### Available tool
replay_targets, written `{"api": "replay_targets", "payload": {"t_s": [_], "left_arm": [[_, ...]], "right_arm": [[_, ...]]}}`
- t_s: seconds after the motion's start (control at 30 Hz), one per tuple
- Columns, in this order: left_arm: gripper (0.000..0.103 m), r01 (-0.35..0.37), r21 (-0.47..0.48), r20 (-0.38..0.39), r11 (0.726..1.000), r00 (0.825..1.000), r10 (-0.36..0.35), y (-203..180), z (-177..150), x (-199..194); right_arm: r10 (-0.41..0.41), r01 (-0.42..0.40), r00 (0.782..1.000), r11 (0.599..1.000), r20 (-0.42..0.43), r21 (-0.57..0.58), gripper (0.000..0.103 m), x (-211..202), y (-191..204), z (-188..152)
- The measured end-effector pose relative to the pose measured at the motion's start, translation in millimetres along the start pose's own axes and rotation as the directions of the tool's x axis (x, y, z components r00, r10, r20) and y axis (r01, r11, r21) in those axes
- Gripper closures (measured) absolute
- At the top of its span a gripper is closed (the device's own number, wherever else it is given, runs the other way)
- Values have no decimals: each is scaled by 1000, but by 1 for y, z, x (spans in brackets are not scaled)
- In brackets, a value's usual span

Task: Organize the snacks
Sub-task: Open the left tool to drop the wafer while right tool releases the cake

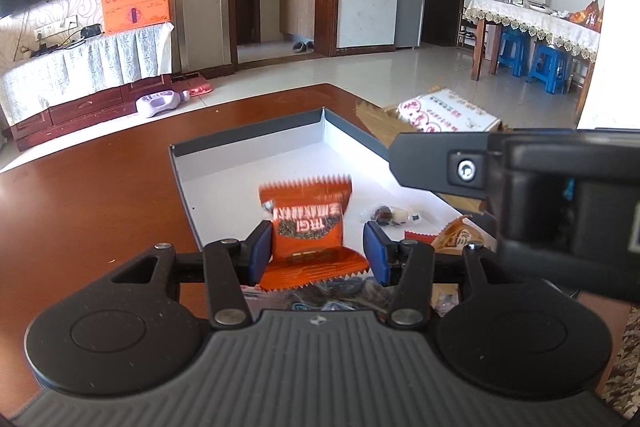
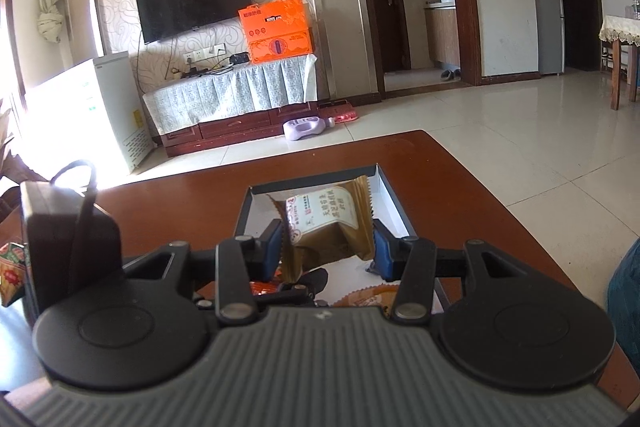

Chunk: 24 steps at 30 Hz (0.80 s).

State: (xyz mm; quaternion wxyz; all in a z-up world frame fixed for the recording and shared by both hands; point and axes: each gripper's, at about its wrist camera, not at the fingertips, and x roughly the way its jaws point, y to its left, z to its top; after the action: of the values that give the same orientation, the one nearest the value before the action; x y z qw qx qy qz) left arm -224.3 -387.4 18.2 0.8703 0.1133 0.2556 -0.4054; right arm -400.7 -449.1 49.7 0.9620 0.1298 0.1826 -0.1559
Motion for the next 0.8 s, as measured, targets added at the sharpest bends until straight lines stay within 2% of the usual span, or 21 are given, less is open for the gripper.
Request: {"api": "replay_targets", "payload": {"t_s": [0.13, 0.33, 0.57, 0.8], "left_arm": [[24, -7, 25, 33, 1000, 999, 6, -1, 5, -4], [18, 11, 62, 53, 998, 998, -15, -5, 7, -19], [18, -13, 52, 9, 999, 1000, 12, 10, 2, -26], [16, -43, 71, 1, 997, 999, 43, 21, -3, -35]], "right_arm": [[-1, 1, 1000, 1000, -10, 3, 54, 2, 1, -2], [8, -8, 1000, 1000, -21, -10, 54, 5, 2, -1], [34, -35, 999, 999, -36, -19, 54, 19, 8, 1], [39, -41, 998, 998, -48, -46, 54, 43, 15, 10]]}}
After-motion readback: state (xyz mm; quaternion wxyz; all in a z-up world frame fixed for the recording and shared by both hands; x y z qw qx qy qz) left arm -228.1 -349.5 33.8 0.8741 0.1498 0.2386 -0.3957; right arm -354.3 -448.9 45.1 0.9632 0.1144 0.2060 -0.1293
